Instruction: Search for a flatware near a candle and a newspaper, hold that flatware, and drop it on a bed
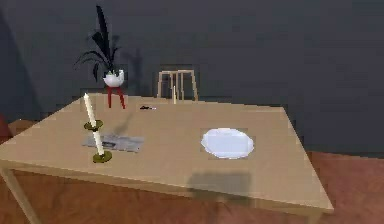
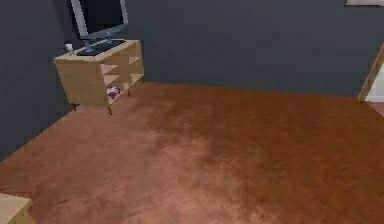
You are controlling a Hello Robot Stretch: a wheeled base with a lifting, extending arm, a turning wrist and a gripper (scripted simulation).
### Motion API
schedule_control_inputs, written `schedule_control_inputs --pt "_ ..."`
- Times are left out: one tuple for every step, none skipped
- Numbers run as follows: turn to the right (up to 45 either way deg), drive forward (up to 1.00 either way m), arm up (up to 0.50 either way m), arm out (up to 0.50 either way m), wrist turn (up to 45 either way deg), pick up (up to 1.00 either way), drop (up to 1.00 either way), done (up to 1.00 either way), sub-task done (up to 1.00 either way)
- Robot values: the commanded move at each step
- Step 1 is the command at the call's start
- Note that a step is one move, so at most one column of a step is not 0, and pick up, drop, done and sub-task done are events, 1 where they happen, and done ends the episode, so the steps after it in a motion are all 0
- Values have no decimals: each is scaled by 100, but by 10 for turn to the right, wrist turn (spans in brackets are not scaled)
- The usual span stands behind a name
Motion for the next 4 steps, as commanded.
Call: schedule_control_inputs --pt "0 35 0 0 0 0 0 0 0" --pt "-450 0 0 0 0 0 0 0 0" --pt "-240 0 0 0 0 0 0 0 0" --pt "0 0 50 0 0 0 0 0 0"
